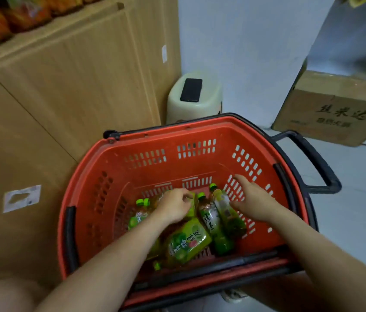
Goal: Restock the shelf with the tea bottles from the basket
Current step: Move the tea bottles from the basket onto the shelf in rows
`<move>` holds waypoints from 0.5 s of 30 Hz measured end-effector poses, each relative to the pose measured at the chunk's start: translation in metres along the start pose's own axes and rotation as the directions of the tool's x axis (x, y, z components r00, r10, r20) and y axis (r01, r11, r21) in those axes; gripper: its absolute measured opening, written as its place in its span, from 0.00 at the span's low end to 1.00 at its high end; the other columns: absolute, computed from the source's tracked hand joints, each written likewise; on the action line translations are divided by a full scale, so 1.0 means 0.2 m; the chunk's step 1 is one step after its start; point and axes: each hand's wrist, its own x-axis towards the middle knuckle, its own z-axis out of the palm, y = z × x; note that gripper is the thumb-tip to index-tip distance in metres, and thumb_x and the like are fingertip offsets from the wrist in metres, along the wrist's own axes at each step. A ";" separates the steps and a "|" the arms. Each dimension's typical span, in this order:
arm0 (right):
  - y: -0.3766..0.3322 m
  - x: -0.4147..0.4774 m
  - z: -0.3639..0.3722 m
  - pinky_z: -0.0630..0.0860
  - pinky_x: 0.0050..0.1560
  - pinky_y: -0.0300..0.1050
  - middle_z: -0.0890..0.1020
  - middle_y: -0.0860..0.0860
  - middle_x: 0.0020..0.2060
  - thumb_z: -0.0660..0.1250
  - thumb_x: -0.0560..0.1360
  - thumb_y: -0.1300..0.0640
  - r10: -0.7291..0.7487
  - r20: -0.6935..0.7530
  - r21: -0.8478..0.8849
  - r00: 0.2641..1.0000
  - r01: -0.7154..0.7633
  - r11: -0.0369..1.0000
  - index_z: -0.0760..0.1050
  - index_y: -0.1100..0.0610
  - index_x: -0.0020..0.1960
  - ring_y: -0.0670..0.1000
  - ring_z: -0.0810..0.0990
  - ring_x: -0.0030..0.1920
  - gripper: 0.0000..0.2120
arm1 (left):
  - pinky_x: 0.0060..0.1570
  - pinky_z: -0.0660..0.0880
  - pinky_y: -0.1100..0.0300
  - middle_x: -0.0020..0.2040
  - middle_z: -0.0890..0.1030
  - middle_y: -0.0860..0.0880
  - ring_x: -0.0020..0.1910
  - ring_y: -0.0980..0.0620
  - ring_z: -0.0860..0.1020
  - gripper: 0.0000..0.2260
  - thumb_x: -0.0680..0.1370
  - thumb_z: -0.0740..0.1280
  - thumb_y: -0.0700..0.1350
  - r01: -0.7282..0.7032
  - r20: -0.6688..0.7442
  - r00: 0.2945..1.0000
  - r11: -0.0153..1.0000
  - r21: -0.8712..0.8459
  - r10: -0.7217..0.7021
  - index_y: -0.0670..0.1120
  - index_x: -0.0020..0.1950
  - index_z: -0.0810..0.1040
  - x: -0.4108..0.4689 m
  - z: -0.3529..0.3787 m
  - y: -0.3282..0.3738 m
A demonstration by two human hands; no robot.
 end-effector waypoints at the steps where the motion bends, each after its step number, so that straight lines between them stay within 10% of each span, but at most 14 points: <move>1: -0.01 0.05 0.02 0.71 0.59 0.49 0.68 0.60 0.67 0.68 0.74 0.51 0.024 0.018 0.014 1.000 -0.024 1.000 0.50 0.50 0.76 0.59 0.75 0.61 0.38 | 0.36 0.69 0.61 0.54 0.81 0.48 0.40 0.49 0.78 0.13 0.78 0.62 0.42 0.002 0.021 1.000 1.000 -0.016 -0.002 0.50 0.61 0.77 0.05 0.06 0.01; 5: -0.03 0.26 0.12 0.64 0.70 0.54 0.60 0.58 0.74 0.67 0.74 0.52 0.058 0.131 0.026 0.990 -0.062 0.998 0.44 0.48 0.77 0.59 0.65 0.71 0.41 | 0.54 0.75 0.54 0.60 0.78 0.48 0.56 0.47 0.76 0.16 0.77 0.64 0.45 -0.070 0.038 0.997 0.995 0.077 0.068 0.52 0.65 0.72 0.26 0.28 0.02; 15: 0.10 0.68 0.43 0.66 0.69 0.56 0.63 0.54 0.74 0.62 0.77 0.52 -0.012 0.053 -0.013 0.999 0.013 1.000 0.46 0.48 0.77 0.57 0.67 0.70 0.35 | 0.67 0.37 0.32 0.77 0.58 0.50 0.76 0.45 0.54 0.28 0.79 0.55 0.53 -0.077 0.307 0.949 0.890 0.449 -0.072 0.54 0.77 0.48 0.74 0.55 -0.11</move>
